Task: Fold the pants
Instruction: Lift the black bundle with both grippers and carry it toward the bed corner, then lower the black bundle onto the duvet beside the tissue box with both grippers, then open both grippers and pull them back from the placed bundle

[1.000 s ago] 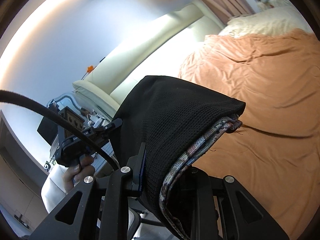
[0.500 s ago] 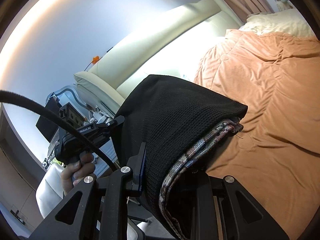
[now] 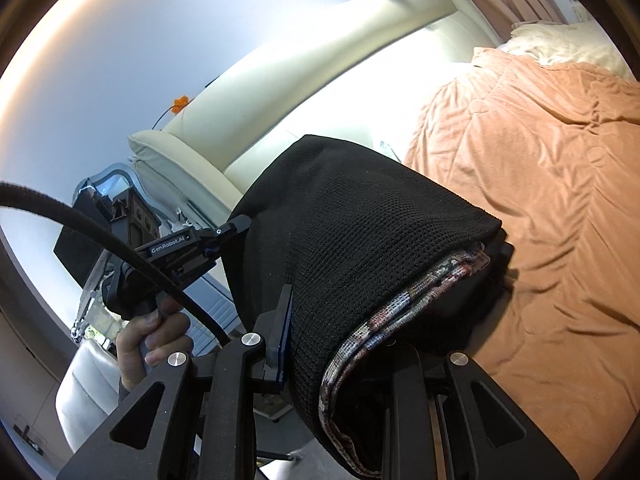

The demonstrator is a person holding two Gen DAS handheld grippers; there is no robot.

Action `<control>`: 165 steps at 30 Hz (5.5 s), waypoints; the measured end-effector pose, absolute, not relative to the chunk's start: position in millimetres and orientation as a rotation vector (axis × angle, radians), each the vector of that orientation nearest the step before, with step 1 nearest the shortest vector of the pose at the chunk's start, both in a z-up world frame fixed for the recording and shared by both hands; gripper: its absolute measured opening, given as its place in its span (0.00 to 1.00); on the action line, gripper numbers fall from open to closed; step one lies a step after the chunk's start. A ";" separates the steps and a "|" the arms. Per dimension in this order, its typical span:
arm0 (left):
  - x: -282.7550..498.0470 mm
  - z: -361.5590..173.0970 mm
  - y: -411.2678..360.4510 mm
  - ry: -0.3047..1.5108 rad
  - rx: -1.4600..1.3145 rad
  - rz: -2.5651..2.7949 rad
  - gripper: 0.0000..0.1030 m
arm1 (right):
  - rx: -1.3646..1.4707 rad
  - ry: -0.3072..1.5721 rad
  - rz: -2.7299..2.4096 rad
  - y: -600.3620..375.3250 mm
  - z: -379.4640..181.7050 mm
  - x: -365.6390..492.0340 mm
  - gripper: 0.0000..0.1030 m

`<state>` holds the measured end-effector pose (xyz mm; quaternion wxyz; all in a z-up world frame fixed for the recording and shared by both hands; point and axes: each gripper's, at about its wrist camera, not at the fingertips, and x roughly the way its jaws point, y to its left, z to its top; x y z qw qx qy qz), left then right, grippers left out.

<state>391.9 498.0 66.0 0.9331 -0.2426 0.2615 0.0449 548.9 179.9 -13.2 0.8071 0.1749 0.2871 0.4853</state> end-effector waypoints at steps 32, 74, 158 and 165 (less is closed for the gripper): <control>498.1 -36.4 565.7 0.704 -0.499 0.324 0.18 | 0.395 0.768 0.940 298.5 -84.1 677.6 0.19; 472.8 -80.4 467.9 0.855 -0.480 0.202 0.18 | 0.384 0.842 0.641 239.9 -82.8 759.9 0.24; 238.0 58.1 235.2 0.600 -0.329 0.258 0.99 | -0.034 0.591 0.739 12.8 93.6 396.1 1.00; 213.6 68.8 189.3 0.598 -0.251 0.217 0.99 | -0.022 0.548 0.690 -35.5 102.2 341.4 1.00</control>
